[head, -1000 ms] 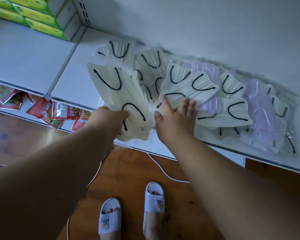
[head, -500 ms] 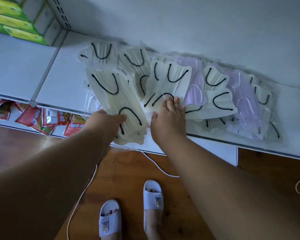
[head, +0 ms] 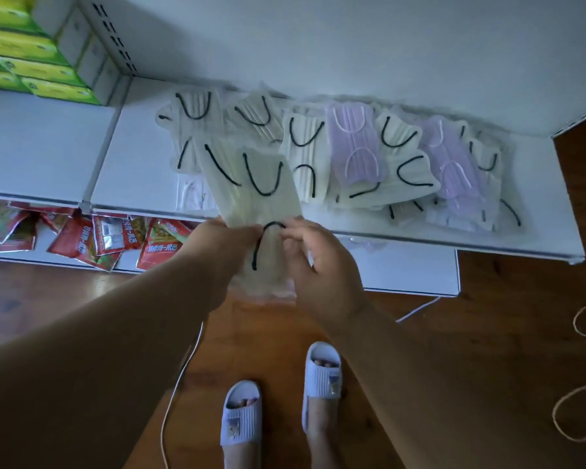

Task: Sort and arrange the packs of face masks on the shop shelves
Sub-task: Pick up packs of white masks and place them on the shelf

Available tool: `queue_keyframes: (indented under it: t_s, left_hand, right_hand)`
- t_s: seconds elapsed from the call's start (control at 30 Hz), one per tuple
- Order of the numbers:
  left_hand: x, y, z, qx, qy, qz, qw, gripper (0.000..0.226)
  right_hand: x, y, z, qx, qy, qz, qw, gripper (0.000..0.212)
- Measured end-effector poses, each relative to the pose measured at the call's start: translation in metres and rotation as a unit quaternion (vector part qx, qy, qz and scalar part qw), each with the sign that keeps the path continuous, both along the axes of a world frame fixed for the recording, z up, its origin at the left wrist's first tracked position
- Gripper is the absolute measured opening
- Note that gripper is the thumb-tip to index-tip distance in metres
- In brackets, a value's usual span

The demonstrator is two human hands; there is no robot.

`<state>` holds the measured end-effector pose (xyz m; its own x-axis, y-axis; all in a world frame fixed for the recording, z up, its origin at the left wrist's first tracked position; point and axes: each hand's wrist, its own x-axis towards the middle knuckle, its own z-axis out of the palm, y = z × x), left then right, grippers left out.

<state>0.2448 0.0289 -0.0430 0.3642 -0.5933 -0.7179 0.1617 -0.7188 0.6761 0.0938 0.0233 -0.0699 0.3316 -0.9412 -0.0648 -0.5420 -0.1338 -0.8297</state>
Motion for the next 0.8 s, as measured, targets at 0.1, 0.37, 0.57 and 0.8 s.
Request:
queue_keyframes:
  t_s: [0.1,0.37,0.57,0.8]
  left_hand:
    - [-0.006,0.02,0.006,-0.001,0.038,-0.036,0.999,0.006]
    - [-0.048,0.071,0.025,-0.006,0.162,-0.015,0.987,0.034]
    - [-0.092,0.105,0.015,-0.046,-0.051,-0.132,0.989,0.011]
    - [-0.156,0.139,0.077,-0.047,0.109,-0.05,0.992,0.011]
  right_hand:
    - [-0.01,0.003,0.016,0.235,-0.031,-0.159,0.958,0.052]
    - [-0.064,0.041,0.028,0.416,-0.307,-0.277,0.81,0.016]
    - [-0.106,0.085,0.025,0.442,-0.345,-0.243,0.792,0.041]
    - [-0.183,0.12,0.086,0.395,-0.346,-0.303,0.795,0.022]
